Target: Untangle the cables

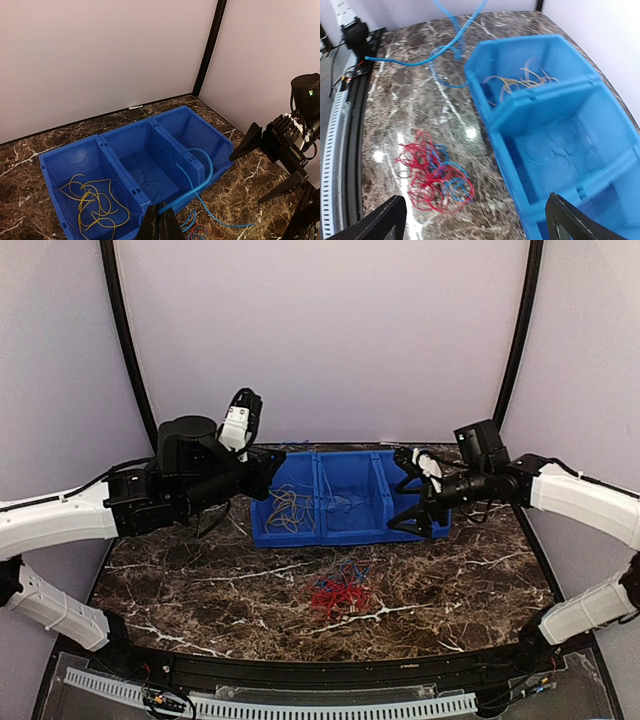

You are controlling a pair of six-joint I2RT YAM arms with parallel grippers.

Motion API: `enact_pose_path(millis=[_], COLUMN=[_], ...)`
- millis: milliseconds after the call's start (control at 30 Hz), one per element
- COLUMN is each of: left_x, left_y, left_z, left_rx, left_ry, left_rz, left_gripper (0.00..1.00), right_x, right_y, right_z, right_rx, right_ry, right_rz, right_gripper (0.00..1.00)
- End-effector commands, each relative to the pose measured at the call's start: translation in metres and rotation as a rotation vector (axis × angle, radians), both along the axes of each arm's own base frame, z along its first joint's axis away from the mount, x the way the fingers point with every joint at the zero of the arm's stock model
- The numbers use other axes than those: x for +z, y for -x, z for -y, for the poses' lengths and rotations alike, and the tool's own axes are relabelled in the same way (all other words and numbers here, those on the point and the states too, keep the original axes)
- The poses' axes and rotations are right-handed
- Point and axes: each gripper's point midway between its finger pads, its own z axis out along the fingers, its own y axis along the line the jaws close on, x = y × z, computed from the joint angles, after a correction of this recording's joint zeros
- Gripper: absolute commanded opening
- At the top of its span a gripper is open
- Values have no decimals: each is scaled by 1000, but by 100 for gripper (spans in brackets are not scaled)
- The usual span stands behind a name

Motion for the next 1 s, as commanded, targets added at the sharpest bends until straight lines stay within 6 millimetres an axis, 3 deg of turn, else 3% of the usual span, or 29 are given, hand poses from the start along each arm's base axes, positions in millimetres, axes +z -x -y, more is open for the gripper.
enact_pose_path(millis=[0, 233, 333, 433, 633, 767, 967], left_x=[20, 10, -4, -17, -76, -102, -123], left_y=[-13, -54, -75, -99, -137, -147, -158], left_z=[32, 67, 82, 85, 90, 100, 106], left_rx=[-79, -117, -126, -117, -48, -40, -9], left_ry=[38, 63, 81, 119, 54, 15, 6], left_rz=[24, -45, -101, -141, -235, -283, -329], left_gripper=[0, 0, 0, 0, 0, 0, 0], right_x=[17, 17, 10, 7, 1, -7, -19], right_y=[-35, -45, -48, -54, -57, -60, -63], right_z=[42, 80, 90, 97, 100, 102, 102], right_rx=[-248, -323, -345, -371, -381, -389, -380], right_ry=[-132, -194, -178, -159, -143, -126, -96], right_rz=[27, 19, 52, 81, 90, 96, 74], right_gripper=[99, 99, 99, 99, 99, 99, 99])
